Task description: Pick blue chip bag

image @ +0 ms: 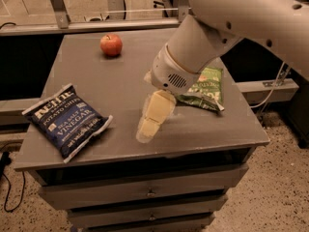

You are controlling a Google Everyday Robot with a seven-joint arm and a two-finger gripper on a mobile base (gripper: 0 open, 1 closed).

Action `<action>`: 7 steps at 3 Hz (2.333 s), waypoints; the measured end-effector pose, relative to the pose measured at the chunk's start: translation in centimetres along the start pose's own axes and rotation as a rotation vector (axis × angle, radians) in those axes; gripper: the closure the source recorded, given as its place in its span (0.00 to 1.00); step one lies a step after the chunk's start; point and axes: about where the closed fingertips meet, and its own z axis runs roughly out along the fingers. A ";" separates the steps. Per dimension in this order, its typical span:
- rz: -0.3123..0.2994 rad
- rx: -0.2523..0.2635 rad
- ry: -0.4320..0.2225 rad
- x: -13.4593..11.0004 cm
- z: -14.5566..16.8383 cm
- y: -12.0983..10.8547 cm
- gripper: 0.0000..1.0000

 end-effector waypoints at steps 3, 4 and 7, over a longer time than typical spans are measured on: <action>-0.070 -0.042 -0.191 -6.1 8.2 0.4 0.00; -0.076 -0.050 -0.243 -8.1 10.9 0.2 0.00; -0.076 -0.001 -0.319 -10.4 11.5 -0.6 0.62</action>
Offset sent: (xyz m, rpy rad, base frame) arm 0.0109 0.1090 -0.0448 0.2369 -0.0232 0.0914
